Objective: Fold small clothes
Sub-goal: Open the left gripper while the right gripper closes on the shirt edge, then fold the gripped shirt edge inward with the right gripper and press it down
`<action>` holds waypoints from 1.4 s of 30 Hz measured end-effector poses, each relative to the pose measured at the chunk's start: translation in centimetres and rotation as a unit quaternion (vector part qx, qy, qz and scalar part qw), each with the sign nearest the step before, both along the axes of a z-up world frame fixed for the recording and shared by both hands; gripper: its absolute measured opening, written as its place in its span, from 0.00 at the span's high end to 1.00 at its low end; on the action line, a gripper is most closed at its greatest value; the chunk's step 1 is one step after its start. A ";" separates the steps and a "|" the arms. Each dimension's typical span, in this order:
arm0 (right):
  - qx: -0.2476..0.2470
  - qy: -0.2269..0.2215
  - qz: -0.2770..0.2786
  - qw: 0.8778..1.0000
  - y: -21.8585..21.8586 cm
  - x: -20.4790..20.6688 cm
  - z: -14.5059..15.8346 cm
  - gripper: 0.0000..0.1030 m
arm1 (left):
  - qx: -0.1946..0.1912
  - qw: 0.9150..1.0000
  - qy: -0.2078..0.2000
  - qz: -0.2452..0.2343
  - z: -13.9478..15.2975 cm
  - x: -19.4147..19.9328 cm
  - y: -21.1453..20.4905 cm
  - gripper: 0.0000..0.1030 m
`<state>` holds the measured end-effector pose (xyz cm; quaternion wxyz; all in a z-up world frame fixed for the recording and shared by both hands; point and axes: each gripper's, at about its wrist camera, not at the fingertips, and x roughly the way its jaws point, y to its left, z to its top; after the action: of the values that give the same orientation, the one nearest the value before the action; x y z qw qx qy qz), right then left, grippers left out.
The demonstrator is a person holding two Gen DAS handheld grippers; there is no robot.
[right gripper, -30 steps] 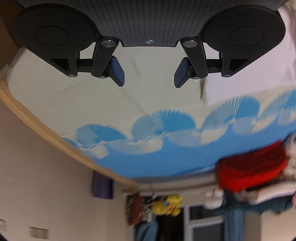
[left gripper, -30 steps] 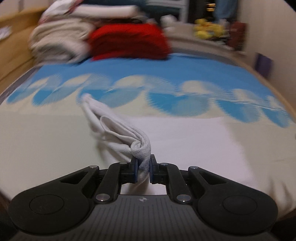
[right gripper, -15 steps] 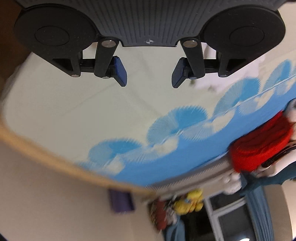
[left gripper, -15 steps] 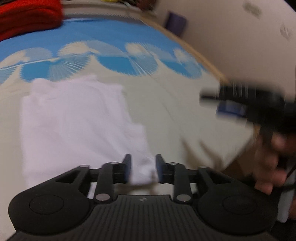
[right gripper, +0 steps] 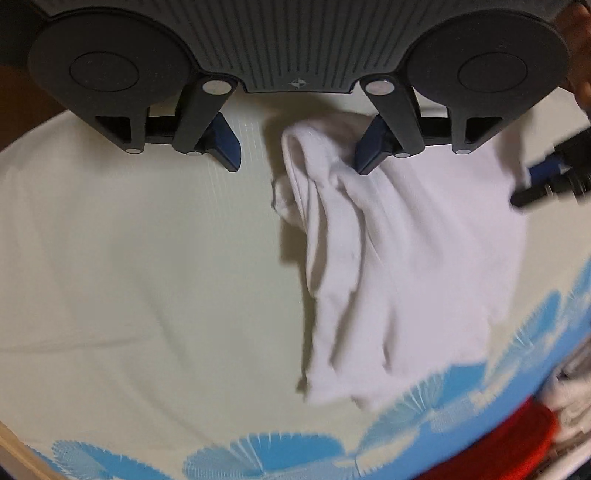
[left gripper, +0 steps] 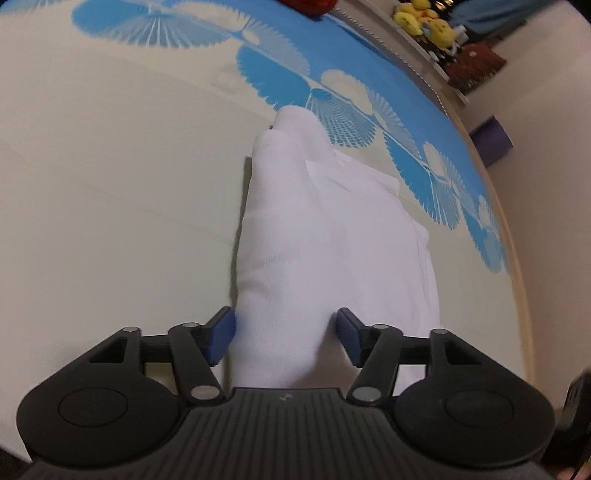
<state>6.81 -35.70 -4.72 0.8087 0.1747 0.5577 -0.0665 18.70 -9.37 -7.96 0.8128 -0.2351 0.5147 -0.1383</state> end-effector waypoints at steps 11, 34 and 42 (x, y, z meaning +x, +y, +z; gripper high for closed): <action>-0.003 -0.020 -0.009 1.000 3.0 1.2 0.6 0.76 | 0.041 0.996 -0.020 -0.072 2.1 4.1 0.2 0.76; 0.046 -0.159 0.096 0.982 11.3 0.7 5.1 0.91 | 0.177 0.980 -0.087 -0.038 7.5 -5.7 13.6 0.66; 0.015 -0.031 0.035 0.999 9.3 1.8 0.6 0.84 | 0.222 0.972 0.022 -0.074 2.8 -4.0 12.9 0.66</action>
<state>8.59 -26.38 -4.08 0.8248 0.1691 0.5390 -0.0239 14.66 3.57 -5.13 0.8208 -0.0128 0.5661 -0.0752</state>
